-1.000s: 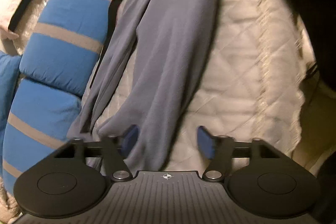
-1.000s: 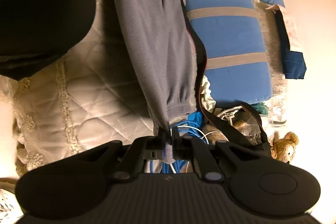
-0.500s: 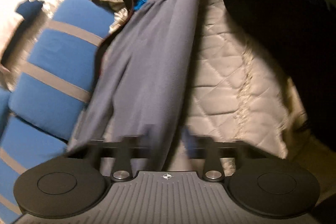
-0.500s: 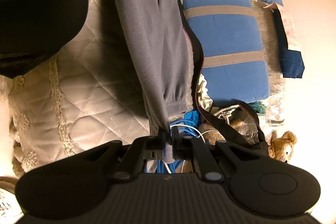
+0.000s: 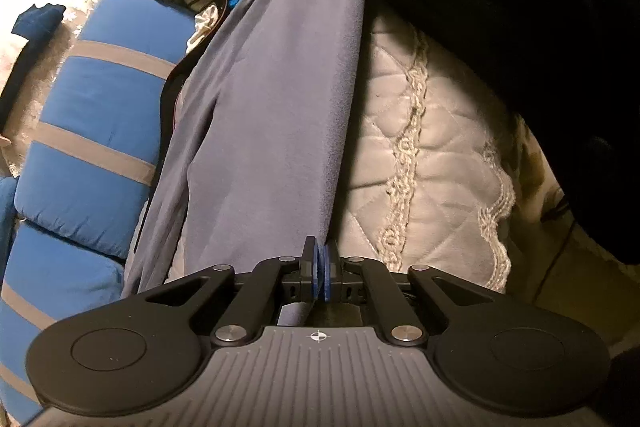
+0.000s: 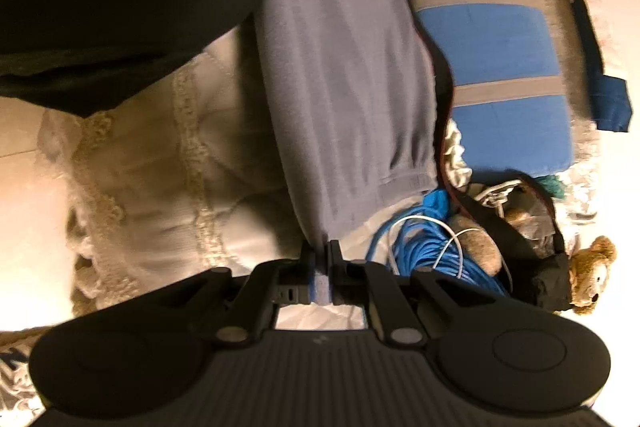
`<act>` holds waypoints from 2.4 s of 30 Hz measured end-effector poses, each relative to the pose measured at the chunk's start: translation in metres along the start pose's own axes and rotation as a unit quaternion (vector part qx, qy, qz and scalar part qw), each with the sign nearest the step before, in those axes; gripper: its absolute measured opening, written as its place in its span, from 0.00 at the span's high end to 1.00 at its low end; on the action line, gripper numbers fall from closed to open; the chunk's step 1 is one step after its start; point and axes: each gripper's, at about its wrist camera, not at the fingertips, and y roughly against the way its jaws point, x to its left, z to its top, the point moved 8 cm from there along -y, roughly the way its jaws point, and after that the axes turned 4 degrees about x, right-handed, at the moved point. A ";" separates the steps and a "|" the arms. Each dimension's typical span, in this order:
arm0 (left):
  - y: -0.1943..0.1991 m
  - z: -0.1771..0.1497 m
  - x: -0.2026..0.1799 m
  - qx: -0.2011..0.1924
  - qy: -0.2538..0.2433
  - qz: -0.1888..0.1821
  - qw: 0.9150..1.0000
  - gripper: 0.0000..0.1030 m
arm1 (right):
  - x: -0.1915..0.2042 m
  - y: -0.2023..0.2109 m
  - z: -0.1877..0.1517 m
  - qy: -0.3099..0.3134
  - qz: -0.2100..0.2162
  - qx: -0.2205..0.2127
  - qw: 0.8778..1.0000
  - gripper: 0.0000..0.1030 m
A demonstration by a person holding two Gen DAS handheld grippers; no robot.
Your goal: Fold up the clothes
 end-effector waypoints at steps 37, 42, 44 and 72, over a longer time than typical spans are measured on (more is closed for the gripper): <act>0.007 -0.218 0.209 0.138 0.304 0.117 0.935 0.47 | -0.008 0.095 0.290 -0.263 0.099 -0.256 0.925 0.00; -0.043 -0.246 0.233 0.172 0.356 0.117 0.911 0.47 | -0.001 0.091 0.320 -0.306 0.123 -0.279 0.902 0.00; -0.062 -0.256 0.235 0.194 0.354 0.121 0.907 0.47 | -0.001 0.086 0.326 -0.333 0.138 -0.282 0.889 0.00; -0.092 -0.274 0.267 0.186 0.456 0.088 0.866 0.46 | 0.004 0.066 0.320 -0.379 0.189 -0.270 0.865 0.00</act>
